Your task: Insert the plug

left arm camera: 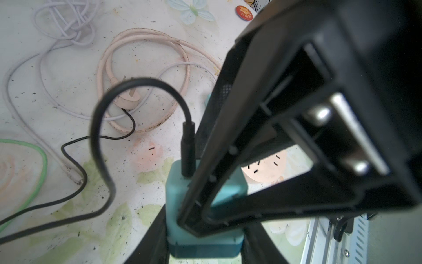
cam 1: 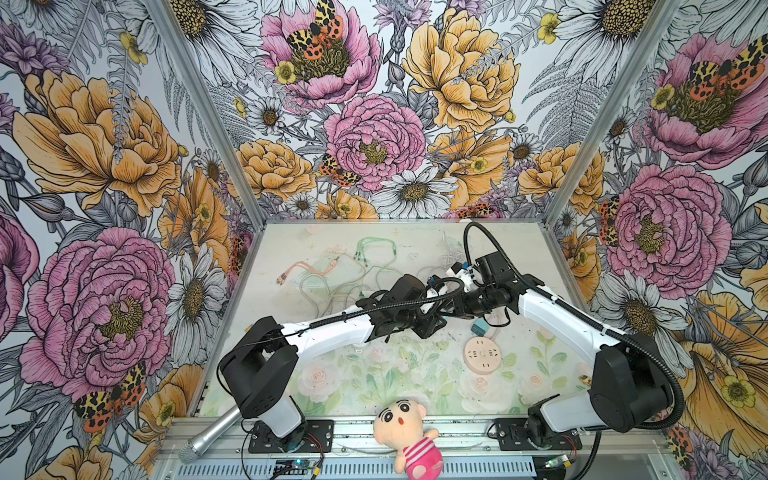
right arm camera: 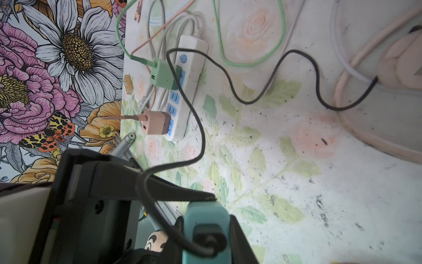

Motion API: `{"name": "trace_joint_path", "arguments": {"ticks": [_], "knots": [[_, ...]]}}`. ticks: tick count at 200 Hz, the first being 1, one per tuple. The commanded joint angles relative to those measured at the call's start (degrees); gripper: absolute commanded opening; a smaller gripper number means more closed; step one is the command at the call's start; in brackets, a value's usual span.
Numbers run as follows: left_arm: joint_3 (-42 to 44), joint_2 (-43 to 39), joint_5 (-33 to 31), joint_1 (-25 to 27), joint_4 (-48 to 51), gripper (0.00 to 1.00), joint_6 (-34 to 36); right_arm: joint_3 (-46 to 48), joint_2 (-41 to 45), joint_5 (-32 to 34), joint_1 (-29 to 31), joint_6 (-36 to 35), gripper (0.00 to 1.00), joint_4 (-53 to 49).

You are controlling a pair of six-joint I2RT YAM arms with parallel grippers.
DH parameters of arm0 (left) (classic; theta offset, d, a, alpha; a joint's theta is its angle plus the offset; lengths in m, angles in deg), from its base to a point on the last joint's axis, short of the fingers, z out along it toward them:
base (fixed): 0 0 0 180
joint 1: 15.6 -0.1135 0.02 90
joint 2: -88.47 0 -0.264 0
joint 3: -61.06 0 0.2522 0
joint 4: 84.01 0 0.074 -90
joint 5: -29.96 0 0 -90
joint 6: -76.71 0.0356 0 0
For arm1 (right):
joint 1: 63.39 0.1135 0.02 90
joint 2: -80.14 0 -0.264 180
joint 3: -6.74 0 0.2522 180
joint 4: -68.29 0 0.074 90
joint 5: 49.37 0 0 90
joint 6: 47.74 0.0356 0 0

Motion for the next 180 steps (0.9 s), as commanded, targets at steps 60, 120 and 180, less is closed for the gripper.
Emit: {"name": "trace_joint_path", "arguments": {"ticks": [60, 120, 180], "knots": [[2.7, -6.1, -7.6, -1.1, -3.6, 0.68, -3.1, -3.9, 3.1, 12.2, -0.6, -1.5, 0.0, -4.0], [8.1, -16.6, -12.0, 2.3, -0.3, 0.69, -7.8, -8.0, 5.6, 21.9, -8.3, 0.0, 0.0, -5.5], [-2.6, -0.9, -17.9, 11.8, 0.9, 0.64, -9.6, -13.1, 6.2, 28.7, -12.7, -1.6, 0.0, -6.4]]}}
